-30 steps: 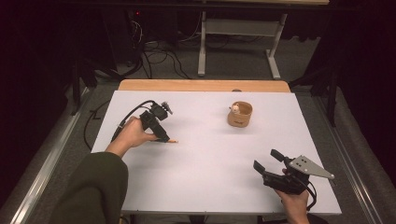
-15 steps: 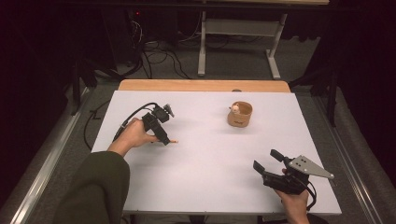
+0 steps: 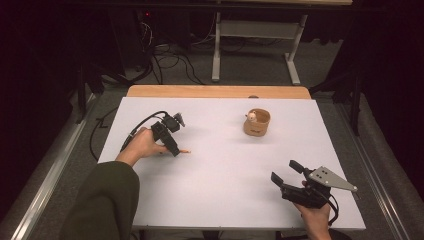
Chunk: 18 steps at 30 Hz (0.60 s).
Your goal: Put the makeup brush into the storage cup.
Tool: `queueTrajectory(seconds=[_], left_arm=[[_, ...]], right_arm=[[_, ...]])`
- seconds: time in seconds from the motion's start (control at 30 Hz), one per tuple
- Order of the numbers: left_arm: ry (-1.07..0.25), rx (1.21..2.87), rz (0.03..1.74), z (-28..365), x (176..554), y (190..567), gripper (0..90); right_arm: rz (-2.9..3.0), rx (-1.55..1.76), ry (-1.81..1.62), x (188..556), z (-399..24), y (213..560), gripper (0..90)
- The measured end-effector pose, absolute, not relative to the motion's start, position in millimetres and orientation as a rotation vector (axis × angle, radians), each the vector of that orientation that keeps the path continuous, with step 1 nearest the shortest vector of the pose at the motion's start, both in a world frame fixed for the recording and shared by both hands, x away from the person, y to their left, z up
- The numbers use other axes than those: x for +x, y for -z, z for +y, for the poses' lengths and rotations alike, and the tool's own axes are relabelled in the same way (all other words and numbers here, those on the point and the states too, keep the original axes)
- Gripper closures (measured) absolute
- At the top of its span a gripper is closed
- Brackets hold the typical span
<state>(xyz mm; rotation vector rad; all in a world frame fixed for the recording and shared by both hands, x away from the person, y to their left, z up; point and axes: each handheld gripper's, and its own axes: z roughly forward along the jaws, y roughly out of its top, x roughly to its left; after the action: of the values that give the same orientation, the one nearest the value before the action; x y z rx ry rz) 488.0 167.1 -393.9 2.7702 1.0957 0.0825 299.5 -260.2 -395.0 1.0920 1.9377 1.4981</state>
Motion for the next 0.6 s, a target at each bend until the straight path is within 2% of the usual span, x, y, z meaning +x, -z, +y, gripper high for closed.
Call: queueTrajectory(seconds=[0.6], left_arm=[[-0.069, 2.805, 1.09, 169.5, 488.1, 401.1, 31.0]], right_arm=[[1.933, 1.1, -1.499, 299.6, -260.7, 395.2, 21.4]])
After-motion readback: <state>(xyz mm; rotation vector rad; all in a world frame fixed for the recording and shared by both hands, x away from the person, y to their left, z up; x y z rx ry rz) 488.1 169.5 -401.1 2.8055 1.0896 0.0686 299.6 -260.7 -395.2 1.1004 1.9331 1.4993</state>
